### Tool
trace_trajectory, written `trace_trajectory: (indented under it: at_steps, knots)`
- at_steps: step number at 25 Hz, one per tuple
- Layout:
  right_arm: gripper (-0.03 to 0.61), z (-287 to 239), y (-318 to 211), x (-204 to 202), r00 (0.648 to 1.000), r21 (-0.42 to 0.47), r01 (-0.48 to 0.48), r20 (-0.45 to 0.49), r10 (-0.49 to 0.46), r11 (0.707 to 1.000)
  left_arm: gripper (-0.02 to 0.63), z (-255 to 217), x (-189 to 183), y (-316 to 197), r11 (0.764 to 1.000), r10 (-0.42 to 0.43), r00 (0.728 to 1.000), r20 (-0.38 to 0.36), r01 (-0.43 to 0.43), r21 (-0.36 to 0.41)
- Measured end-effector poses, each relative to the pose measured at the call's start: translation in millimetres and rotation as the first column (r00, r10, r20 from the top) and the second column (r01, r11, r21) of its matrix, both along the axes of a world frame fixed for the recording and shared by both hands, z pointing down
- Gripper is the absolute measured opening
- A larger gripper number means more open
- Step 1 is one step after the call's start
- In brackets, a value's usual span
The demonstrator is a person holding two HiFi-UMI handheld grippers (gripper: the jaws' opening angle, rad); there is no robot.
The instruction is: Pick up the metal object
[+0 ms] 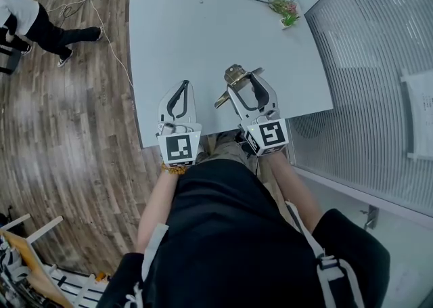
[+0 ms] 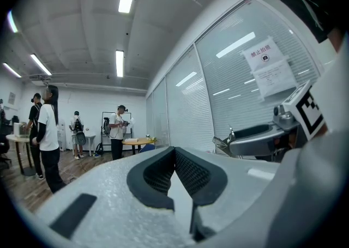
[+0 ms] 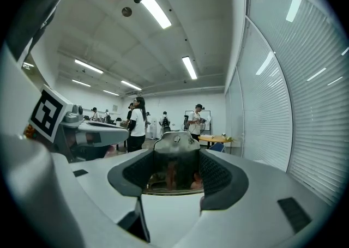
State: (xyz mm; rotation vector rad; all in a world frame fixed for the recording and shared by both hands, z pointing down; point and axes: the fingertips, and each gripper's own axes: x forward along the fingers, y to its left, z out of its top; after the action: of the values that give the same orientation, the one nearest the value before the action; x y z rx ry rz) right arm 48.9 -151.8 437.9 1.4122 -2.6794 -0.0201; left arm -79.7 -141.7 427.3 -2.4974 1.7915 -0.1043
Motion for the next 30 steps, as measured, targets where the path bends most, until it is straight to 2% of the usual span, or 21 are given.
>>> trace_trajectory:
  at_steps: [6, 30]
  knots:
    - [0.259, 17, 21, -2, 1.000, -0.025, -0.006, -0.008, 0.006, 1.000, 0.005, 10, -4, 17, 1.000, 0.012, 1.000, 0.005, -0.012, -0.004]
    - [0.259, 33, 36, 13, 1.000, -0.078, 0.007, -0.006, -0.008, 0.997, 0.005, 18, 12, 26, 0.999, 0.043, 0.999, 0.001, -0.043, -0.021]
